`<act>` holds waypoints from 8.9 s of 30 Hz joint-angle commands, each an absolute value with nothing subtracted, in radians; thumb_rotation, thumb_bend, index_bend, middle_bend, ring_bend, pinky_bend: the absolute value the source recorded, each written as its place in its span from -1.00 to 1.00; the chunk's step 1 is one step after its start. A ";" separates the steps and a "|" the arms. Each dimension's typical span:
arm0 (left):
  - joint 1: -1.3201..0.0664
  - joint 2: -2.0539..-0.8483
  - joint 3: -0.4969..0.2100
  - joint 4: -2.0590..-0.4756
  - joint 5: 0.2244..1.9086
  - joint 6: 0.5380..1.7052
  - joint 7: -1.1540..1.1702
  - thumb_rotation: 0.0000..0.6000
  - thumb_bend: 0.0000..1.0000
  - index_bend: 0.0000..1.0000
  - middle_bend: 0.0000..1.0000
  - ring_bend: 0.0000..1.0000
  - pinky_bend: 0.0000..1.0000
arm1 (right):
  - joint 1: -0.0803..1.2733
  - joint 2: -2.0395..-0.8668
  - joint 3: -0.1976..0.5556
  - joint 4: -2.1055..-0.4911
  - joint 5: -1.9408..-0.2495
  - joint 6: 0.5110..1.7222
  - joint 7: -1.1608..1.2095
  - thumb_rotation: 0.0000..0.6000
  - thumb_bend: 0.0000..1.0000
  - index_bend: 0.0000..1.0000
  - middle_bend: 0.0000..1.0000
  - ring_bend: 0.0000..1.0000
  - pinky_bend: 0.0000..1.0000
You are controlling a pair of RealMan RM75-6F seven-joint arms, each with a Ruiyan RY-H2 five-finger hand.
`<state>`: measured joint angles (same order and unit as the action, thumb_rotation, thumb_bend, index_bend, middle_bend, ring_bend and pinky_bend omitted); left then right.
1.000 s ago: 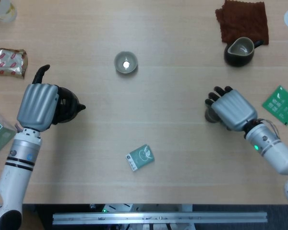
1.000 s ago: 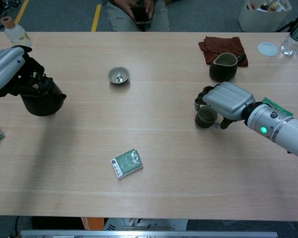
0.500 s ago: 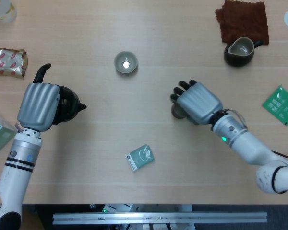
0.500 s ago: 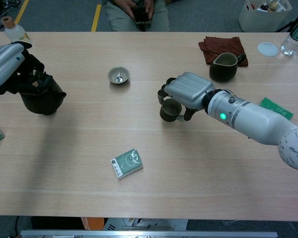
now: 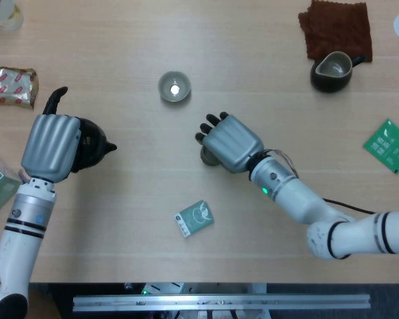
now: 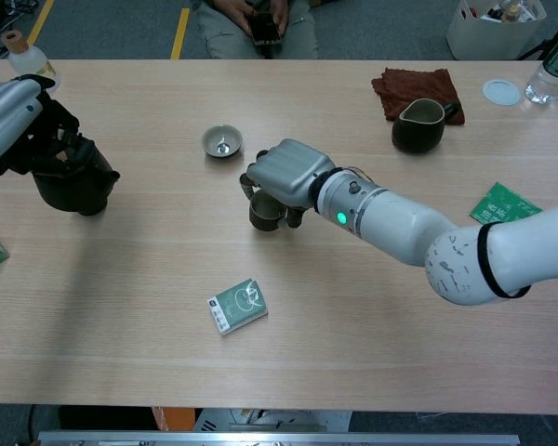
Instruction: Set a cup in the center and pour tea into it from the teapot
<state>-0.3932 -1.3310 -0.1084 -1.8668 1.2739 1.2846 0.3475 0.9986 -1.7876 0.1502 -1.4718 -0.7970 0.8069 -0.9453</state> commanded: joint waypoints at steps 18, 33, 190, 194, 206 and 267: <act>-0.384 -1.321 -0.107 -1.864 1.278 1.292 0.328 0.99 -0.10 0.75 1.00 0.72 -0.79 | 1.148 -1.905 0.125 -1.358 -0.633 0.832 -1.028 1.00 -0.42 -0.22 -0.42 -0.71 -0.57; -0.378 -1.316 -0.103 -1.854 1.283 1.290 0.313 0.98 -0.10 0.75 1.00 0.72 -0.79 | 1.187 -1.902 0.094 -1.359 -0.588 0.828 -1.013 1.00 -0.42 -0.42 -0.50 -0.78 -0.69; -0.630 -1.836 -0.130 -1.495 1.244 1.220 0.780 1.00 -0.10 0.75 1.00 0.71 -0.79 | 0.350 -0.927 0.031 -1.683 -1.461 1.204 -0.142 1.00 -0.42 -0.96 -0.76 -1.00 -0.94; -0.629 -1.824 -0.151 -1.530 1.202 1.195 0.749 1.00 -0.10 0.75 1.00 0.71 -0.79 | 0.349 -0.928 0.035 -1.689 -1.457 1.200 -0.144 1.00 -0.42 -0.96 -0.76 -1.00 -0.94; -0.631 -1.758 -0.226 -1.621 1.090 1.152 0.646 1.00 -0.10 0.75 1.00 0.70 -0.79 | 0.344 -0.927 0.045 -1.700 -1.444 1.193 -0.153 1.00 -0.42 -0.96 -0.76 -1.00 -0.94; -0.561 -1.794 -0.222 -1.286 1.084 1.074 0.157 1.00 -0.10 0.55 0.66 0.27 -0.79 | 0.333 -0.953 0.050 -1.665 -1.440 1.163 -0.108 1.00 -0.42 -0.96 -0.77 -1.00 -0.94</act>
